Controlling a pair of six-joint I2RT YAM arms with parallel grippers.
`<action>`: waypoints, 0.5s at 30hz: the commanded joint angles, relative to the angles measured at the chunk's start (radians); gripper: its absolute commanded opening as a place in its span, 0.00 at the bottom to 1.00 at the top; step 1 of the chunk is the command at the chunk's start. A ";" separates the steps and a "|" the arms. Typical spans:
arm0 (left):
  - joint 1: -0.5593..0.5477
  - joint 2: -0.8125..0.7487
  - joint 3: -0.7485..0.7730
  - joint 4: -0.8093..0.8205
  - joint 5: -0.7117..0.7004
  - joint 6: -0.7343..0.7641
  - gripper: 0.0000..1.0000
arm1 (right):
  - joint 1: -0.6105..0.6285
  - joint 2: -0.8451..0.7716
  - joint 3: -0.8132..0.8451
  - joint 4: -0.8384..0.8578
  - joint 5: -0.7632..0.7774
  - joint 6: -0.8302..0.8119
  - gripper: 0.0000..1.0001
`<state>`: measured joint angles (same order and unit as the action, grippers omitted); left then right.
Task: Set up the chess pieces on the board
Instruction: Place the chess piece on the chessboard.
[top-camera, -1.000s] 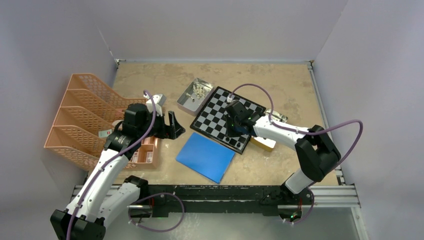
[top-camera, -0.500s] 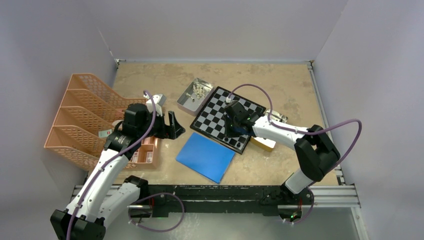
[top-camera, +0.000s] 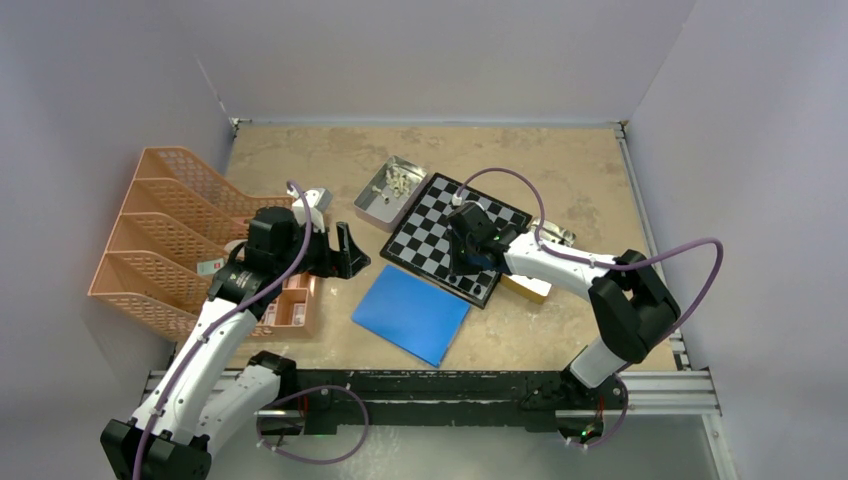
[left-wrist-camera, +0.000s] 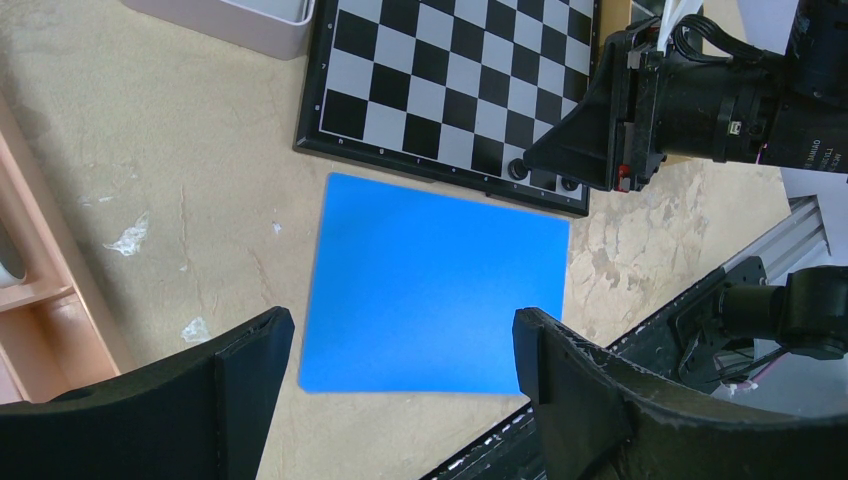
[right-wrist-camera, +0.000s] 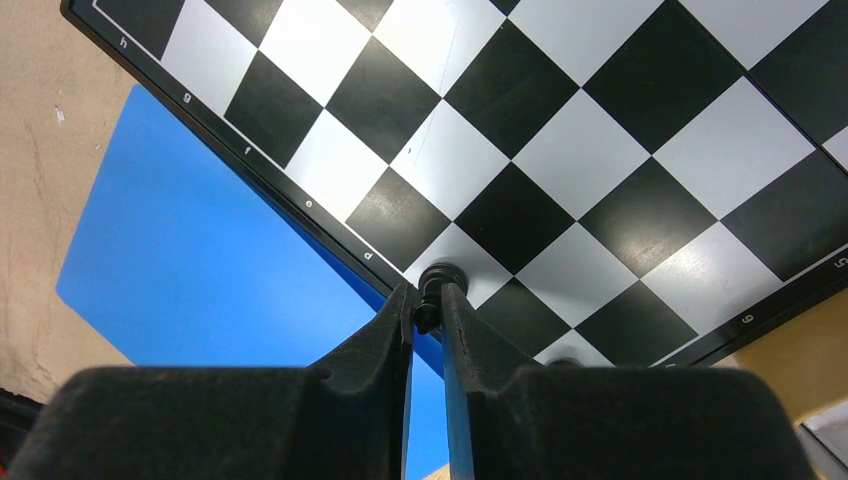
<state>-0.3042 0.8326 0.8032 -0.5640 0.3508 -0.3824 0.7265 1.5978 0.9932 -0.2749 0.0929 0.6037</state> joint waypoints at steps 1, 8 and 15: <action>-0.006 -0.012 0.006 0.023 -0.004 0.001 0.81 | 0.005 -0.007 0.028 -0.010 0.028 0.010 0.18; -0.006 -0.012 0.006 0.023 -0.005 0.001 0.81 | 0.007 -0.009 0.040 -0.015 0.035 0.013 0.26; -0.006 -0.013 0.007 0.023 -0.006 0.000 0.81 | 0.009 -0.023 0.058 -0.021 0.040 0.017 0.36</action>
<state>-0.3042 0.8326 0.8032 -0.5640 0.3508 -0.3824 0.7284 1.5978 1.0004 -0.2863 0.1127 0.6117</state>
